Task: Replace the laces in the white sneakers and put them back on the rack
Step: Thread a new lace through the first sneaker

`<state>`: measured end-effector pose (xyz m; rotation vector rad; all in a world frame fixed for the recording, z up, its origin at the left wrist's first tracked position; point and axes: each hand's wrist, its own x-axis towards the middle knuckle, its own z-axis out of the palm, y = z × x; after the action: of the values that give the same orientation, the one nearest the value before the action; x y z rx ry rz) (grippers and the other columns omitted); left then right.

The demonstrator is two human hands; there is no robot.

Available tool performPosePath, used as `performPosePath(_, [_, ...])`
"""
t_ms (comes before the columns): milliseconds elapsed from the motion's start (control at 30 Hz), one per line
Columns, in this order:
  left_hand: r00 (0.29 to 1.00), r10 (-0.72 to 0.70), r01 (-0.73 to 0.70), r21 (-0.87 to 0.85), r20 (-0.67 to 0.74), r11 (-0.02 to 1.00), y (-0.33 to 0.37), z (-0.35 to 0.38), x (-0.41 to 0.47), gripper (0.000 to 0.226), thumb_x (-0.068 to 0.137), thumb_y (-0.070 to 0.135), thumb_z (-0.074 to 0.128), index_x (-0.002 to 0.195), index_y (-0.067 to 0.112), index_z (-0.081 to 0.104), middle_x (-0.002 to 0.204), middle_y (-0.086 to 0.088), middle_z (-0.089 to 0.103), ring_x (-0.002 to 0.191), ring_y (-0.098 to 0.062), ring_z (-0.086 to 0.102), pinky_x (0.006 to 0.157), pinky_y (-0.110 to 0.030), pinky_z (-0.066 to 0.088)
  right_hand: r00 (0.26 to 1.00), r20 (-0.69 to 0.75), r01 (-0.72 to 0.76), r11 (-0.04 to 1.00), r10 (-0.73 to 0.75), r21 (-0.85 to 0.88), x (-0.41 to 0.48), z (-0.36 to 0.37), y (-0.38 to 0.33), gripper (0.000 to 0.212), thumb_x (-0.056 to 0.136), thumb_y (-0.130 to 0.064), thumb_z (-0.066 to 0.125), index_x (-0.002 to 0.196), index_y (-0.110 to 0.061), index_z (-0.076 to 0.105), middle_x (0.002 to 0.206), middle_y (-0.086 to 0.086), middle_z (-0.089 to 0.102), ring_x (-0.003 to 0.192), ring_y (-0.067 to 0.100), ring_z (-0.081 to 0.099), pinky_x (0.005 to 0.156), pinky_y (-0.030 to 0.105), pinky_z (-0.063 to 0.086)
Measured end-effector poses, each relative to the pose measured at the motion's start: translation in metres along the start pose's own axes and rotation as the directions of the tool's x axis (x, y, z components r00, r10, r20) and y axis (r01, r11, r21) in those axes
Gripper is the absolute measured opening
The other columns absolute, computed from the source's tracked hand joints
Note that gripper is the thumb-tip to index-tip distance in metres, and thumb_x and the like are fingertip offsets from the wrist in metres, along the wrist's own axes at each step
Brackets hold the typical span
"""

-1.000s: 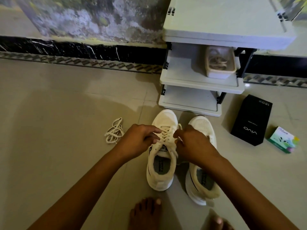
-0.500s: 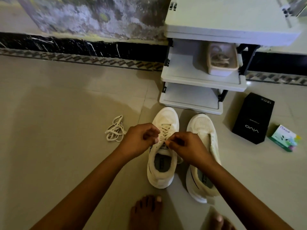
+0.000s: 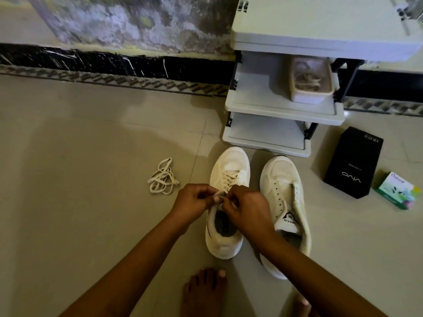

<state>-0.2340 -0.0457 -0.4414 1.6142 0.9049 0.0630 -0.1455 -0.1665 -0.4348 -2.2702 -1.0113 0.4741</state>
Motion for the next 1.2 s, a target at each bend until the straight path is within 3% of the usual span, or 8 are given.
performPosePath(200, [0.999,-0.016,0.019,-0.09,0.03,0.996,0.002,0.0,-0.001,0.015,0.086,0.0,0.062,0.095,0.009,0.069,0.088,-0.009,0.07,0.08,-0.012,0.064,0.066,-0.015,0.052,0.999,0.0,-0.037,0.999,0.037,-0.032,0.005,0.007,-0.002,0.024,0.09,-0.039,0.055,0.086,-0.017,0.062,0.072,-0.006,0.052,0.065,0.01,0.048,0.056,0.016,0.031])
performPosePath(400, [0.997,-0.012,0.023,-0.14,0.075,0.99,0.002,-0.001,-0.002,0.016,0.086,0.001,0.062,0.097,0.01,0.069,0.088,-0.006,0.07,0.079,-0.007,0.065,0.066,-0.014,0.051,0.997,-0.026,-0.069,0.997,0.068,-0.02,0.005,0.013,-0.002,0.025,0.091,-0.039,0.055,0.085,-0.016,0.062,0.074,-0.005,0.054,0.068,0.011,0.051,0.067,0.022,0.04])
performPosePath(667, [0.995,-0.016,0.024,-0.084,0.099,0.996,0.006,-0.006,-0.001,0.023,0.093,0.003,0.051,0.092,0.017,0.068,0.091,-0.004,0.069,0.085,-0.012,0.064,0.071,-0.016,0.054,0.992,-0.022,-0.12,0.988,0.122,0.099,0.005,0.012,-0.002,0.018,0.092,-0.026,0.056,0.095,-0.014,0.069,0.088,0.002,0.068,0.071,0.008,0.051,0.062,0.008,0.034])
performPosePath(800, [0.997,0.035,-0.037,0.021,0.075,0.999,0.003,-0.001,0.004,0.016,0.093,0.01,0.054,0.085,0.018,0.065,0.088,-0.005,0.066,0.084,-0.016,0.062,0.072,-0.024,0.053,0.998,-0.031,-0.059,0.991,0.063,0.122,0.0,0.009,-0.001,0.012,0.089,-0.02,0.061,0.096,-0.014,0.067,0.091,0.003,0.067,0.077,0.013,0.058,0.074,0.024,0.049])
performPosePath(1000, [0.953,0.302,-0.252,0.47,-0.032,0.846,0.006,0.008,0.0,0.011,0.097,0.013,0.045,0.086,0.016,0.047,0.083,-0.002,0.057,0.08,-0.022,0.056,0.07,-0.032,0.042,0.997,0.038,0.077,0.983,-0.071,-0.164,0.004,0.003,0.022,0.043,0.086,-0.034,0.062,0.127,-0.02,0.055,0.126,0.002,0.057,0.113,0.022,0.052,0.093,0.031,0.041])
performPosePath(1067, [0.948,0.306,-0.265,0.323,-0.083,0.908,0.021,0.006,-0.006,0.016,0.099,0.012,0.04,0.084,0.016,0.042,0.079,0.001,0.06,0.078,-0.018,0.06,0.069,-0.028,0.043,0.995,0.059,0.085,0.989,-0.078,-0.119,0.005,0.003,0.026,0.044,0.085,-0.035,0.063,0.126,-0.023,0.055,0.123,0.0,0.059,0.108,0.021,0.055,0.089,0.031,0.046])
performPosePath(1133, [0.973,0.169,-0.195,-0.169,-0.154,0.966,0.049,0.0,-0.013,0.022,0.101,0.013,0.034,0.083,0.016,0.044,0.069,0.006,0.063,0.069,-0.008,0.063,0.071,-0.024,0.046,0.994,0.074,0.089,0.992,-0.083,-0.085,0.006,0.0,0.028,0.047,0.084,-0.037,0.065,0.128,-0.024,0.054,0.123,-0.001,0.059,0.107,0.021,0.055,0.087,0.034,0.048])
performPosePath(1200, [0.971,0.135,-0.221,-0.522,-0.198,0.824,0.073,-0.015,-0.013,0.024,0.101,0.01,0.03,0.084,0.015,0.046,0.056,0.008,0.054,0.054,-0.006,0.054,0.065,-0.024,0.049,0.991,0.095,0.098,0.994,-0.093,-0.04,0.007,-0.003,0.03,0.053,0.082,-0.042,0.066,0.13,-0.023,0.054,0.125,-0.001,0.059,0.109,0.02,0.056,0.088,0.033,0.048])
